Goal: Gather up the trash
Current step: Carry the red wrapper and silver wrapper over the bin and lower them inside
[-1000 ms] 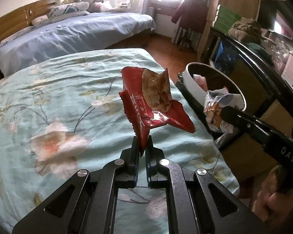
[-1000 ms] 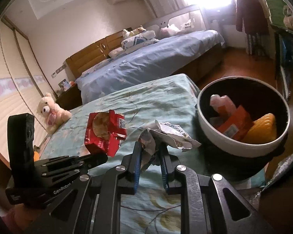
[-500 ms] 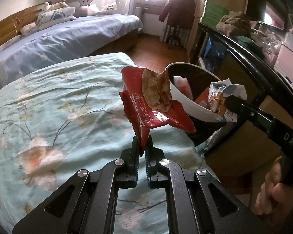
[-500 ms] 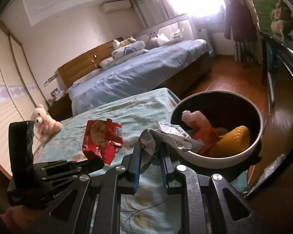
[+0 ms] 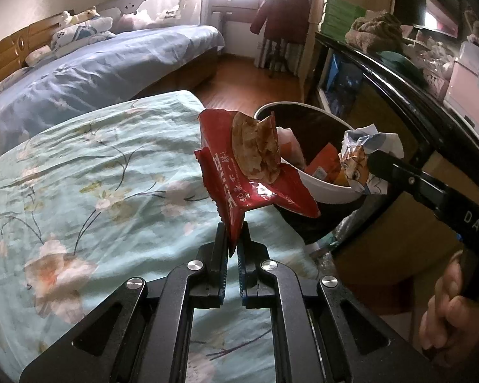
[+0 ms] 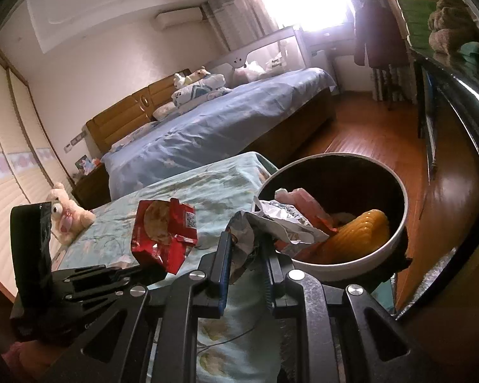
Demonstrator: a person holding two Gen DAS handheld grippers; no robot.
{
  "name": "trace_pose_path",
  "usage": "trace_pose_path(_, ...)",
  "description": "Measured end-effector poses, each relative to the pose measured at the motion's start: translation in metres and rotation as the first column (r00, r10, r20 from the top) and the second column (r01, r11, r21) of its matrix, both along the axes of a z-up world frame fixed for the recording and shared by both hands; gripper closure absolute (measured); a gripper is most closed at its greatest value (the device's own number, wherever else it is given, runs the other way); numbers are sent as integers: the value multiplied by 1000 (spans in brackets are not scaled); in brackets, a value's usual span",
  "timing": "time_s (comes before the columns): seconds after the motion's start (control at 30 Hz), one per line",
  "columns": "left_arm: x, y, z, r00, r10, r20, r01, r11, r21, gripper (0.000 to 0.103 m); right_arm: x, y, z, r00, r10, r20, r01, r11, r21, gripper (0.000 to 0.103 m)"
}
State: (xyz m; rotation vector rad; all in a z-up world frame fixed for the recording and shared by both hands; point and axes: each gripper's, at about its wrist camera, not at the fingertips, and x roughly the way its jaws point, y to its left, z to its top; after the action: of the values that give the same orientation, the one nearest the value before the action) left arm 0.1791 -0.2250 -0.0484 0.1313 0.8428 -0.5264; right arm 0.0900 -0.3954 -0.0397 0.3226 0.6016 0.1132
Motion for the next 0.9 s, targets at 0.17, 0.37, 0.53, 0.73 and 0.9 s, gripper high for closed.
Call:
trace_pose_path(0.17,1,-8,3,1000,-12,9,12,1000,5,98,0,-4,3,1000,-9,9,9,1000,-3,85)
trace_pose_path(0.37,3,-18,7,999,-30,21,29,1000,10,98,1,-13,5,999,-31,16,31,999,-10,85)
trace_pose_path(0.53,7,-27,6,999,-45,20,45,999,13,98,4,-22,3,998,-54,9,54,998,-9,85)
trace_pose_path(0.73,11,-35,7,998,-55,20,54,998,20,98,7,-32,-1,997,-74,-6,74,997,-3,85)
trace_pose_path(0.9,14,-41,7,998,-62,20,61,998,23,98,8,-38,-3,996,-87,-8,87,996,-9,85)
